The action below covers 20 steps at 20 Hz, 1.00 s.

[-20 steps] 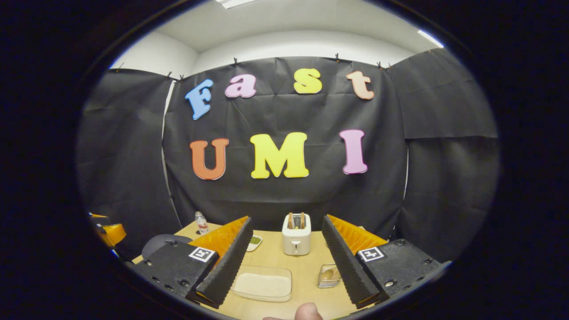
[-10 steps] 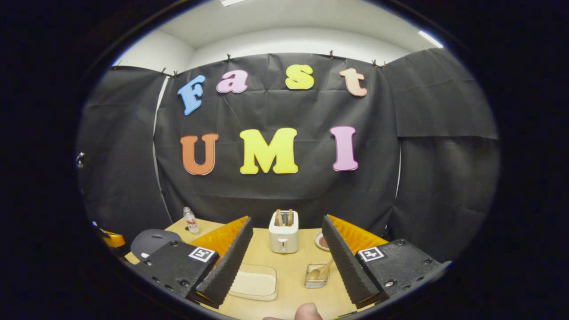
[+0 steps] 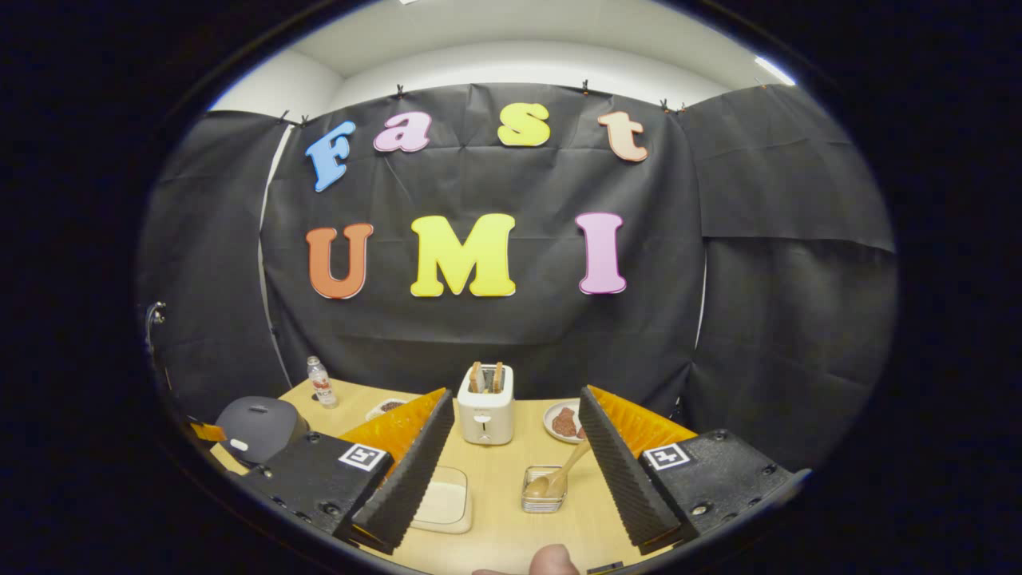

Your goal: Close the left gripper, press the button to open the rice cooker; take a wooden spoon from the chopstick holder with the right hand, scoop a spoonful of rice and pour it into the rice cooker, then put the wooden spoon back into the chopstick holder.

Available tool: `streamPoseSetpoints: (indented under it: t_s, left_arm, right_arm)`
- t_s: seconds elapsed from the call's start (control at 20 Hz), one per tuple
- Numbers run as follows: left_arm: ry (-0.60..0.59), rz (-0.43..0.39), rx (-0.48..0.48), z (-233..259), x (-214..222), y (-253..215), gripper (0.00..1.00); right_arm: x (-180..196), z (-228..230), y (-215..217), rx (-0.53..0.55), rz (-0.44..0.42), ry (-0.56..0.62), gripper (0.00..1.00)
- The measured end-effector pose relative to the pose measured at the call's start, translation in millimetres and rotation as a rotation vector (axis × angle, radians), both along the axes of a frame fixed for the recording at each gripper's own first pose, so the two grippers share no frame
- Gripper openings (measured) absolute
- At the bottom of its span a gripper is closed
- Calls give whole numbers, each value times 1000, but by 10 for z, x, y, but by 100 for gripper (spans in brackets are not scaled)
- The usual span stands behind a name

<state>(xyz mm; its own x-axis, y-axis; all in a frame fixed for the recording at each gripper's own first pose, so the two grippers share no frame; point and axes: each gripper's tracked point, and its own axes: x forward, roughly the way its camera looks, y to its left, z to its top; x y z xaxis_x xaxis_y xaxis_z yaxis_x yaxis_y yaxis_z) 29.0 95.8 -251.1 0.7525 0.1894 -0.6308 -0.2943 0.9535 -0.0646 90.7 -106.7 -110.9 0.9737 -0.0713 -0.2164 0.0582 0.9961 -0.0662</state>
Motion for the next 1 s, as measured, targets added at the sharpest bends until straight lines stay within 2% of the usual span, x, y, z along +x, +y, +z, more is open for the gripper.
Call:
streamPoseSetpoints:
  t_s: [0.15,0.3,0.5,0.7,1.0]
  left_arm:
    - [28,12,-37,-96,64,54,0]
    - [111,31,-108,-350,-28,16,0]
    - [96,-2,-74,-332,-17,26,0]
    - [187,-17,-61,-339,-36,31,0]
    - [322,-81,-268,-332,-7,62,0]
  right_arm:
    - [48,-49,-43,-10,-2,11,100]
    - [111,-82,-47,-3,-1,16,100]
    - [156,-150,103,6,29,29,100]
    - [151,-151,267,14,66,25,100]
    - [114,-287,289,49,77,46,100]
